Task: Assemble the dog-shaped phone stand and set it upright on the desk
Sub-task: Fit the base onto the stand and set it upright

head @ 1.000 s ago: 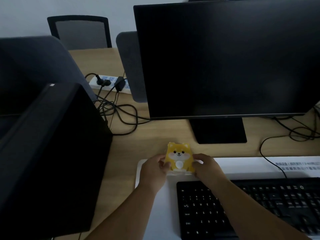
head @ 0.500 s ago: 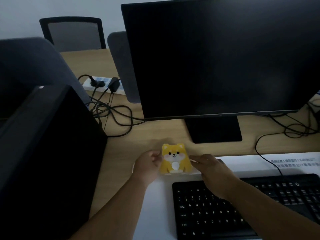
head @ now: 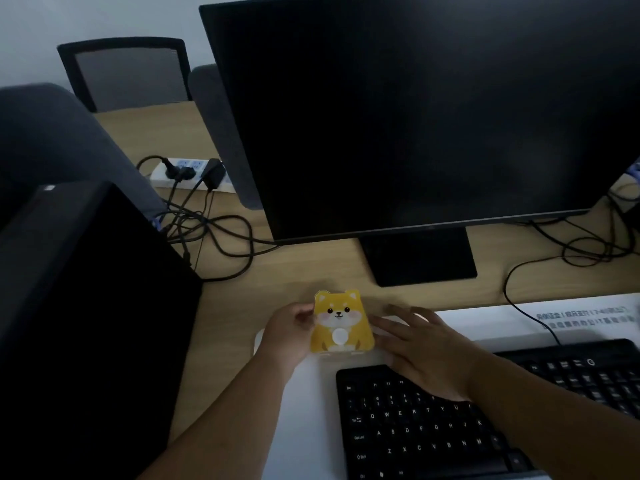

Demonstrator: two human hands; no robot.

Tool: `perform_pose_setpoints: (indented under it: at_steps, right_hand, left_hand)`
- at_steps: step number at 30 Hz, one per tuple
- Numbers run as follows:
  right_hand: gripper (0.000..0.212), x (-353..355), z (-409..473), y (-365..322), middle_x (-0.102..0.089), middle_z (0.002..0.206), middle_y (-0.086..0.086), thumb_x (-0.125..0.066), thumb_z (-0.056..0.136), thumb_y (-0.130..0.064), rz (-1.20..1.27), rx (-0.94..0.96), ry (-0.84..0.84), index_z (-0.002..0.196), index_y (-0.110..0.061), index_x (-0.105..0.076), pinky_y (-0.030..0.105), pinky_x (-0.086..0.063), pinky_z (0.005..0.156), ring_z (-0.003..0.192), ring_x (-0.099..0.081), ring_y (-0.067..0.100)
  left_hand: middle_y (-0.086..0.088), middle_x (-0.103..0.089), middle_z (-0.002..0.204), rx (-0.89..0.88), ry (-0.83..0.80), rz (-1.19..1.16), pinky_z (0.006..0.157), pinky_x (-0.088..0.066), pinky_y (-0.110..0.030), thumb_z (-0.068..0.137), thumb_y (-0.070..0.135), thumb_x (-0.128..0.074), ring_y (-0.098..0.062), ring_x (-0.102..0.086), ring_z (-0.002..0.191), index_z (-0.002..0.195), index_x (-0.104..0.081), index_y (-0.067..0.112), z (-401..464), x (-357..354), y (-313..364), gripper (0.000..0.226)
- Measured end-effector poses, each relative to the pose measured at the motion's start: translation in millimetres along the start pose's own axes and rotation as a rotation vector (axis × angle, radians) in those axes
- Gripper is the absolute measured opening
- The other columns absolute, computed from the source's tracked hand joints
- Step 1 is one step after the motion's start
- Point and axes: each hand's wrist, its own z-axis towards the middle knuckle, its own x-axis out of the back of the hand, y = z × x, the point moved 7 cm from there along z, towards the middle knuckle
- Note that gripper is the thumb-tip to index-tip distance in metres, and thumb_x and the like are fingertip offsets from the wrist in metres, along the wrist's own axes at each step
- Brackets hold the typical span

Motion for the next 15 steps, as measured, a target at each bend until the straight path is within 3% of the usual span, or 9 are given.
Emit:
perform_pose_setpoints:
  at_steps: [4, 7, 12, 15]
  right_hand:
    - [0.047, 0.8, -0.1, -1.2, -0.044, 0.155, -0.005, -0.015, 0.104, -0.052, -0.025, 0.012, 0.017, 0.143, -0.037, -0.039, 0.054, -0.039, 0.107, 0.141, -0.04, 0.03]
    - [0.046, -2.8, 0.5, -1.4, -0.047, 0.153, -0.002, -0.017, 0.104, -0.051, -0.035, 0.006, 0.02, 0.139, -0.038, -0.045, 0.055, -0.042, 0.104, 0.139, -0.043, 0.032]
    - [0.052, -7.7, 2.4, -1.7, -0.037, 0.159, -0.005, -0.015, 0.103, -0.055, 0.017, 0.003, 0.031, 0.14, -0.039, -0.048, 0.055, -0.032, 0.111, 0.146, -0.031, 0.03]
    - [0.055, -9.7, 3.2, -1.2, -0.035, 0.159, -0.006, -0.013, 0.103, -0.058, 0.054, -0.016, 0.04, 0.14, -0.039, -0.048, 0.052, -0.024, 0.113, 0.147, -0.028, 0.03]
  left_hand:
    - [0.0, -0.077, 0.108, 0.031, -0.018, -0.062, 0.093, -0.056, -0.036, 0.093, 0.012, -0.061, -0.016, -0.071, 0.1, 0.11, -0.076, 0.021, -0.5, -1.5, -2.8, 0.024]
    - [0.001, -0.079, 0.104, 0.052, -0.05, -0.092, 0.096, -0.056, -0.046, 0.092, 0.015, -0.064, -0.019, -0.073, 0.101, 0.101, -0.078, 0.029, 0.9, -3.3, -6.5, 0.021]
    - [-0.005, -0.078, 0.105, 0.111, -0.085, -0.175, 0.095, -0.056, -0.046, 0.097, 0.009, -0.055, -0.024, -0.072, 0.1, 0.092, -0.075, 0.03, -5.4, -4.1, -4.0, 0.029]
    - [-0.008, -0.078, 0.1, 0.137, -0.115, -0.21, 0.092, -0.057, -0.046, 0.098, 0.006, -0.052, -0.024, -0.072, 0.09, 0.09, -0.074, 0.026, -7.5, -4.8, -2.9, 0.031]
